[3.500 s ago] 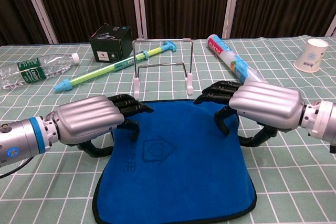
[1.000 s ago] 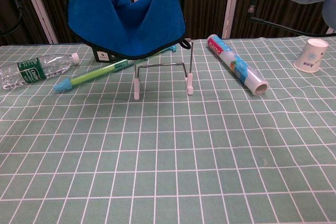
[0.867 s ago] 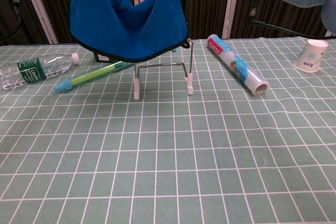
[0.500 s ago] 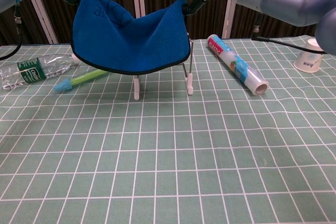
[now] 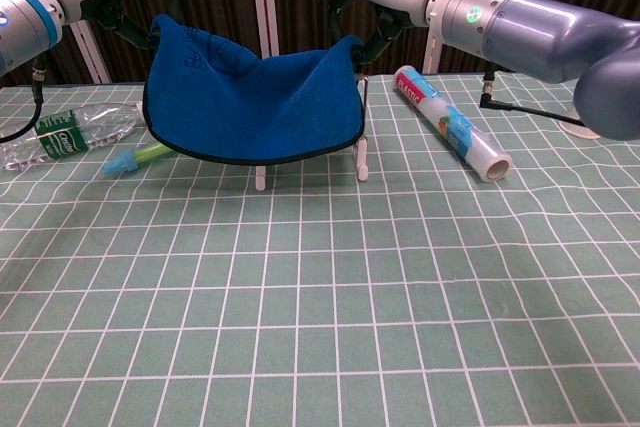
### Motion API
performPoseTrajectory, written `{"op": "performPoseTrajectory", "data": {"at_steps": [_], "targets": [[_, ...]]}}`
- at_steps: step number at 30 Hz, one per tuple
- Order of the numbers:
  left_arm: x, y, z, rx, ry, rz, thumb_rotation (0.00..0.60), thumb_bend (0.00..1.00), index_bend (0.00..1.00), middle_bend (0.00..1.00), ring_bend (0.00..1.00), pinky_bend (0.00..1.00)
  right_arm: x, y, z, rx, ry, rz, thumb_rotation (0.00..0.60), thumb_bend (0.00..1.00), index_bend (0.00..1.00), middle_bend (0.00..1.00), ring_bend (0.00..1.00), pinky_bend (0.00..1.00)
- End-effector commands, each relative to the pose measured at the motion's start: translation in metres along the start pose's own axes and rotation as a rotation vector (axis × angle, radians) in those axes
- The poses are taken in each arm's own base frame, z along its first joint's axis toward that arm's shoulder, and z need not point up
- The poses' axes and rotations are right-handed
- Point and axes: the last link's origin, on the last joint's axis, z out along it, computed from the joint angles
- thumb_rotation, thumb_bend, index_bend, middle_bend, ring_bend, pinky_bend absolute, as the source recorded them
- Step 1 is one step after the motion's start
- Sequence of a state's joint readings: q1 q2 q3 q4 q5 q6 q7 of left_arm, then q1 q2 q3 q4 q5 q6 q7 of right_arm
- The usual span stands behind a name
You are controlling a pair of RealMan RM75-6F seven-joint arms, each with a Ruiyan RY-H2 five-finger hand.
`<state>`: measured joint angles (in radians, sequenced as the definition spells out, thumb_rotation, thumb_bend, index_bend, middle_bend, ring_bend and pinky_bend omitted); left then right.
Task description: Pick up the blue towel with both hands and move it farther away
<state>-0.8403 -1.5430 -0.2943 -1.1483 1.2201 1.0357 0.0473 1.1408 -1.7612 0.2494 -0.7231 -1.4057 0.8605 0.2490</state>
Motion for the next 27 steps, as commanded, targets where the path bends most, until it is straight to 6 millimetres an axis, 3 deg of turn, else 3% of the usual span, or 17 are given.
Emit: {"op": "performPoseTrajectory", "data": {"at_steps": [1,23,27], "targets": [[-0.008,-0.001,0.000,0.005,-0.024,-0.007,0.600,0.55,0.71,0.00,0.00,0.00,-0.007,0.000,0.001,-0.004,-0.016,-0.004,0.600,0.41,0.63,0.09,0.00,0.00],[-0.028,-0.002,0.004,0.016,-0.062,-0.008,0.600,0.55,0.70,0.00,0.00,0.00,-0.016,0.015,-0.001,-0.033,-0.034,-0.008,0.600,0.39,0.66,0.09,0.00,0.00],[-0.030,-0.001,0.004,0.017,-0.072,-0.010,0.600,0.55,0.58,0.00,0.00,0.00,-0.018,0.018,-0.002,-0.039,-0.046,-0.011,0.600,0.31,0.59,0.09,0.00,0.00]]}}
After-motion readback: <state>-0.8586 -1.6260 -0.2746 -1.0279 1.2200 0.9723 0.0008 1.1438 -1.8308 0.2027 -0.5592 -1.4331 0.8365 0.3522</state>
